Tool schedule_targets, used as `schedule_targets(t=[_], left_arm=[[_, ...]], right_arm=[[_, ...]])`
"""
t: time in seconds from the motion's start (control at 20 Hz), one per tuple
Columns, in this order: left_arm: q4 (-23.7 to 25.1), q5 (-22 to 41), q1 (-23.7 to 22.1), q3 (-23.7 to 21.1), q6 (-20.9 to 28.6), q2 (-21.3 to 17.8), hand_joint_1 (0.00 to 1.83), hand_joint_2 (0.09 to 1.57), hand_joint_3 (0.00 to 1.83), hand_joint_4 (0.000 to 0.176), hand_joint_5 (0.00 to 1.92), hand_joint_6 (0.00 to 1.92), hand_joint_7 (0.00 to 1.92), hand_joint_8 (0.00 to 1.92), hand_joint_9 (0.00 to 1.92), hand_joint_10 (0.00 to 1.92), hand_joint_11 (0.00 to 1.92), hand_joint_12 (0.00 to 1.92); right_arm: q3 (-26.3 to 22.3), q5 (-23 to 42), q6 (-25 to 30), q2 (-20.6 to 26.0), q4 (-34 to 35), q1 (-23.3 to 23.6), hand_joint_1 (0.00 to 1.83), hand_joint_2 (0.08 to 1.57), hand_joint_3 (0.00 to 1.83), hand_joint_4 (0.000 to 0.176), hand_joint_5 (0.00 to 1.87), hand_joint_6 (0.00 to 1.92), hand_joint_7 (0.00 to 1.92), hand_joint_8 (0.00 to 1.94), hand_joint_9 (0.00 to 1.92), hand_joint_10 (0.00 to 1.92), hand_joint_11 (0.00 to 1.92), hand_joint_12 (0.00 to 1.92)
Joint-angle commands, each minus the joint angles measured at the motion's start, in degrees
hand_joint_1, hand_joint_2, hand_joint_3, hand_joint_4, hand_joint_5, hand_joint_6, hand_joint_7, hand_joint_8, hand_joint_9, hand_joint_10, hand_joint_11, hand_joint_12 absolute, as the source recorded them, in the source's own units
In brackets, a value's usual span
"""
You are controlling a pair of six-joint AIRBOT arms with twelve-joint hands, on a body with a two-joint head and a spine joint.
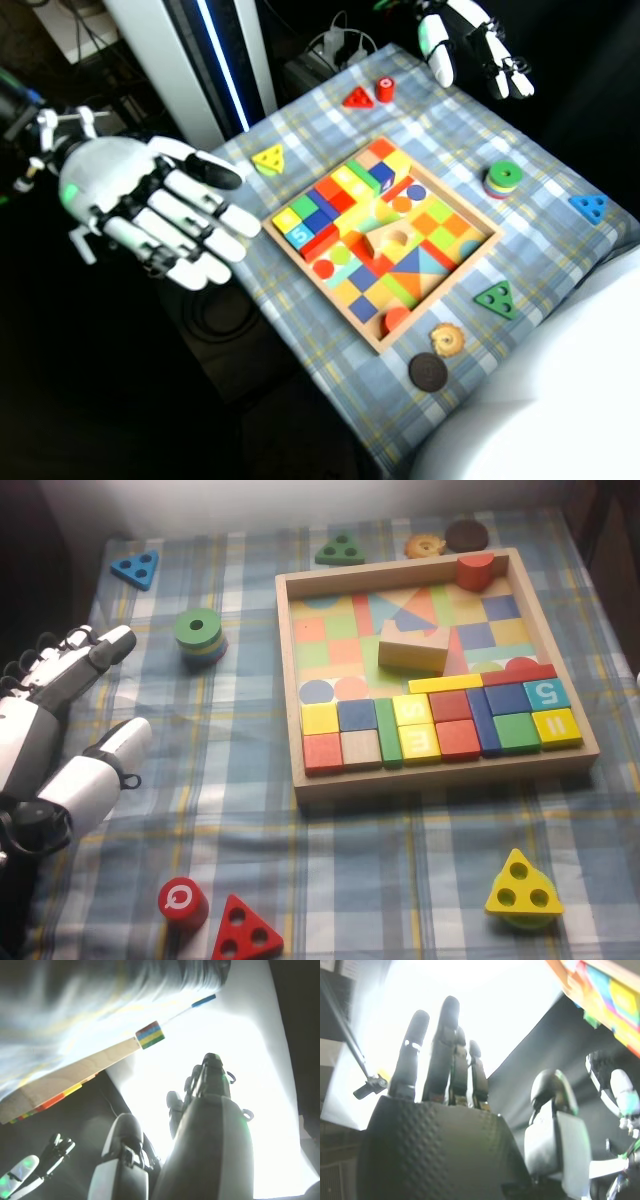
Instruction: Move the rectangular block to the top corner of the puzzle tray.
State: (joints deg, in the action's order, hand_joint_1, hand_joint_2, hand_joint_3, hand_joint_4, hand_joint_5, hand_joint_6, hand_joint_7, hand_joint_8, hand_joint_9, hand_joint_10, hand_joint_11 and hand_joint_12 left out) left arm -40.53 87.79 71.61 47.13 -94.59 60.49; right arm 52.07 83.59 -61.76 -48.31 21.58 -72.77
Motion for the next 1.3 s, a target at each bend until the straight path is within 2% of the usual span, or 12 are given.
schedule_targets(t=[0.0, 0.15, 0.2, 0.25, 0.3, 0.4, 0.5, 0.55, 0.7, 0.85, 1.0, 1.25], left_arm=[[2.50, 6.26, -0.33, 0.06, 0.45, -0.35, 0.70, 1.39, 0.00, 0.080, 0.37, 0.00, 0.14, 0.00, 0.08, 0.01, 0.00, 0.00], [2.44, 6.02, -0.25, 0.12, 0.45, -0.32, 0.75, 1.39, 0.00, 0.082, 0.38, 0.00, 0.15, 0.00, 0.10, 0.02, 0.00, 0.00], [2.44, 5.90, -0.25, 0.20, 0.45, -0.27, 0.76, 1.38, 0.00, 0.078, 0.39, 0.01, 0.15, 0.00, 0.09, 0.01, 0.00, 0.00], [2.44, 5.78, -0.25, 0.25, 0.45, -0.26, 0.76, 1.38, 0.00, 0.067, 0.39, 0.01, 0.15, 0.00, 0.09, 0.01, 0.00, 0.00], [2.44, 5.69, -0.25, 0.28, 0.45, -0.26, 0.76, 1.38, 0.00, 0.060, 0.40, 0.01, 0.16, 0.00, 0.09, 0.01, 0.00, 0.00], [2.46, 5.61, -0.25, 0.26, 0.45, -0.28, 0.74, 1.38, 0.00, 0.076, 0.39, 0.00, 0.15, 0.00, 0.08, 0.01, 0.00, 0.00], [2.46, 5.36, -0.16, 0.27, 0.44, -0.28, 0.69, 1.39, 0.00, 0.077, 0.38, 0.00, 0.15, 0.00, 0.08, 0.00, 0.00, 0.00], [2.46, 5.24, -0.05, 0.28, 0.44, -0.30, 0.73, 1.38, 0.00, 0.065, 0.40, 0.01, 0.15, 0.00, 0.09, 0.01, 0.00, 0.00], [2.46, 5.22, 0.11, 0.24, 0.44, -0.36, 0.74, 1.39, 0.00, 0.074, 0.38, 0.00, 0.15, 0.00, 0.09, 0.01, 0.00, 0.00], [2.46, 4.84, 0.23, 0.29, 0.44, -0.32, 0.75, 1.39, 0.00, 0.060, 0.39, 0.00, 0.15, 0.00, 0.09, 0.01, 0.00, 0.00], [2.54, 4.38, 0.19, 0.34, 0.44, -0.33, 0.76, 1.39, 0.00, 0.071, 0.38, 0.00, 0.15, 0.00, 0.09, 0.01, 0.00, 0.00], [2.82, 4.15, 0.15, 0.44, 0.44, -0.36, 0.76, 1.38, 0.00, 0.062, 0.39, 0.00, 0.14, 0.00, 0.07, 0.00, 0.00, 0.00]], right_arm=[[1.24, 3.80, 1.80, 1.10, -1.98, 1.65, 0.63, 1.12, 0.00, 0.003, 0.28, 0.00, 0.33, 0.00, 0.31, 0.01, 0.00, 0.98], [4.37, -4.99, 3.72, 2.16, -8.21, 7.13, 0.86, 1.07, 0.00, 0.002, 0.30, 0.00, 0.46, 0.01, 0.53, 0.05, 0.06, 1.26], [5.45, -7.94, 4.20, 2.44, -10.39, 9.05, 0.88, 1.05, 0.00, 0.017, 0.32, 0.00, 0.66, 0.06, 0.75, 0.14, 0.29, 1.34], [6.51, -10.28, 5.47, 2.54, -12.19, 10.82, 0.93, 1.04, 0.00, 0.000, 0.35, 0.00, 0.82, 0.06, 0.88, 0.36, 0.48, 1.43], [8.27, -13.15, 9.26, 2.53, -15.30, 13.20, 0.98, 1.02, 0.00, 0.000, 0.34, 0.00, 0.99, 0.17, 0.89, 0.95, 0.66, 1.66], [12.64, -17.87, 20.09, 1.49, -21.85, 17.52, 1.12, 1.04, 0.00, 0.000, 0.35, 0.00, 1.10, 1.04, 1.27, 1.54, 1.19, 1.86], [16.65, -21.91, 29.20, -0.61, -28.40, 21.28, 1.23, 1.06, 0.01, 0.000, 0.37, 0.01, 1.05, 1.81, 1.29, 1.88, 1.31, 1.92], [17.90, -25.00, 31.18, -1.45, -32.08, 24.04, 1.38, 1.07, 0.01, 0.000, 0.38, 0.01, 1.16, 1.91, 1.37, 1.91, 1.39, 1.92], [20.45, -33.22, 36.25, -3.15, -43.29, 31.32, 1.73, 1.08, 0.00, 0.000, 0.43, 0.01, 1.48, 1.94, 1.69, 1.92, 1.74, 1.92], [25.06, -37.68, 48.52, -5.93, -55.13, 36.41, 1.74, 1.08, 0.00, 0.000, 0.48, 0.02, 1.49, 1.94, 1.66, 1.92, 1.71, 1.92], [27.40, -43.83, 56.14, -8.01, -70.08, 42.21, 1.71, 1.09, 0.00, 0.000, 0.56, 0.01, 1.46, 1.94, 1.62, 1.92, 1.65, 1.92], [32.39, -45.75, 72.55, -13.11, -89.59, 47.67, 1.57, 1.16, 0.03, 0.000, 0.49, 0.00, 1.42, 1.94, 1.54, 1.92, 1.58, 1.92]])
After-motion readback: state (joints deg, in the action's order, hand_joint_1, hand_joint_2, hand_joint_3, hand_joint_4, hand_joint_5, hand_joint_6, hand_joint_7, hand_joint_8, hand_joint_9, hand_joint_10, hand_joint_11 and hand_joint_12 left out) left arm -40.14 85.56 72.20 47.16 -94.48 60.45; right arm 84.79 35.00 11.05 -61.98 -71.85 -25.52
